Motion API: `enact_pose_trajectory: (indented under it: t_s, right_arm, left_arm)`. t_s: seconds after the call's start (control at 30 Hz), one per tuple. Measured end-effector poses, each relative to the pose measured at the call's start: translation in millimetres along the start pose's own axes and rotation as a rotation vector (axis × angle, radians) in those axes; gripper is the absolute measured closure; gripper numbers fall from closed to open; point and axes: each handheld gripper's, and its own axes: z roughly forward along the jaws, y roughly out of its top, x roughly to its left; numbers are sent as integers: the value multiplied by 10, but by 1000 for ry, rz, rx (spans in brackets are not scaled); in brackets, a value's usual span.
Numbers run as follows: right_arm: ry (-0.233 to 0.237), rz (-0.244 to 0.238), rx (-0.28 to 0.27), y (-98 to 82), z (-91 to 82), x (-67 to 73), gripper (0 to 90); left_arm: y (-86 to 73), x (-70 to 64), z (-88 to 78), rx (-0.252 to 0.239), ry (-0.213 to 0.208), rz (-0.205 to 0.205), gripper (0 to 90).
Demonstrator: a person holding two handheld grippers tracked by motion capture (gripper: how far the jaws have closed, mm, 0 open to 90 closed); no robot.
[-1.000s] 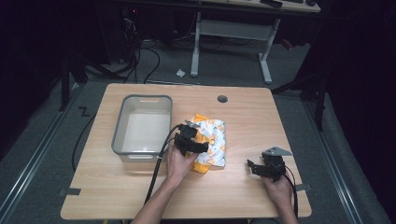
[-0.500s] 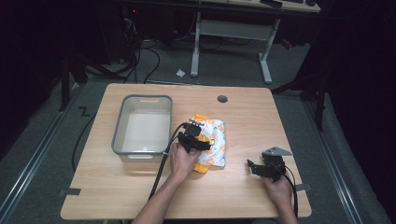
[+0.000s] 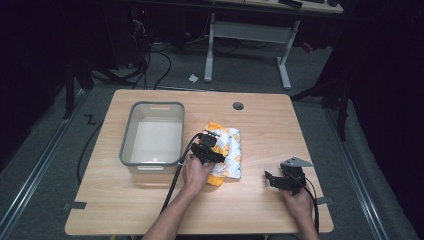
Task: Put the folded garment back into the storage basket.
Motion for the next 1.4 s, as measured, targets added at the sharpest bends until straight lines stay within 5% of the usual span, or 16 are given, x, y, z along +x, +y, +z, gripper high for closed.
enact_pose_trajectory:
  t_s: [0.2, 0.37, 0.73, 0.93, 1.4]
  right_arm:
    - [0, 0, 0, 0, 0, 0, 263]
    - [0, 2, 1, 0, -1, 1, 263]
    - [1, 2, 0, 0, 0, 0, 263]
    - [1, 1, 0, 0, 0, -2, 263]
    - [1, 3, 1, 1, 0, -2, 263]
  left_arm:
    - [-19, -11, -1, -18, 12, 11, 258]
    - [-26, -40, -23, -42, -20, 45, 516]
    - [14, -50, -36, -19, -100, 46, 732]
    - [41, -75, -73, -33, -148, 56, 750]
    - [84, -17, -510, -131, -259, 42, 753]
